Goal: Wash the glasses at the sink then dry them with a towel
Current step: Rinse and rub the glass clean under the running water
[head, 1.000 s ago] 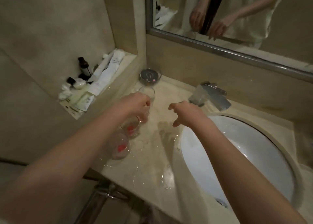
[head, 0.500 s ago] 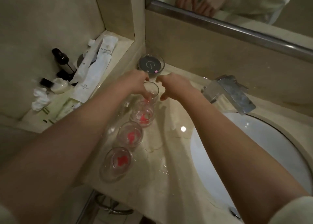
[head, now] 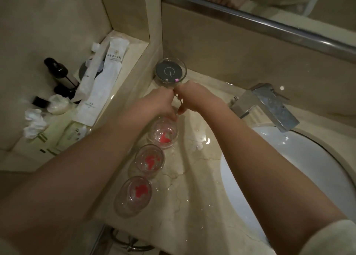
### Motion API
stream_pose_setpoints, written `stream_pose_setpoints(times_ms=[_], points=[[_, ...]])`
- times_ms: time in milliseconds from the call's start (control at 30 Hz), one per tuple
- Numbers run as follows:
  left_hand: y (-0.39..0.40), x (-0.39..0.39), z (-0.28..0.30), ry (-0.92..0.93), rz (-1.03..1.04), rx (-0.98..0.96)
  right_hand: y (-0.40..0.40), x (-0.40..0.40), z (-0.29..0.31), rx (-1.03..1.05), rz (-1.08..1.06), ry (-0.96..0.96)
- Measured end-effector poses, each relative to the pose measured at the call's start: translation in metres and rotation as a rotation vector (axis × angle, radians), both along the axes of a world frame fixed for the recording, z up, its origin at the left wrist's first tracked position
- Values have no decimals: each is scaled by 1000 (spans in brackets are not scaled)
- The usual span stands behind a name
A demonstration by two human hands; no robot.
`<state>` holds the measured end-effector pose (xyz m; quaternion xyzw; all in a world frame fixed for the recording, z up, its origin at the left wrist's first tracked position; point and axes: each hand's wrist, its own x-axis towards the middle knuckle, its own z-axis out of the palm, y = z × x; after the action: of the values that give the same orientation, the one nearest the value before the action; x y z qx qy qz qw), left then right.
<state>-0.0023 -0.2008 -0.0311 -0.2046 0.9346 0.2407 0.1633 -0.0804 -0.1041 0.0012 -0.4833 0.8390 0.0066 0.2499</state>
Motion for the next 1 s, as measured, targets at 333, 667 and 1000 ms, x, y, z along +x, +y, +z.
stream_pose_setpoints(times_ms=[333, 667, 1000], points=[[27, 1, 0, 130, 82, 65, 61, 3, -18, -256, -222, -68], [130, -3, 19, 253, 251, 632, 207, 18, -14, -735, -833, -515], [232, -7, -12, 266, 503, 1013, 292, 17, -36, -821, -983, -571]])
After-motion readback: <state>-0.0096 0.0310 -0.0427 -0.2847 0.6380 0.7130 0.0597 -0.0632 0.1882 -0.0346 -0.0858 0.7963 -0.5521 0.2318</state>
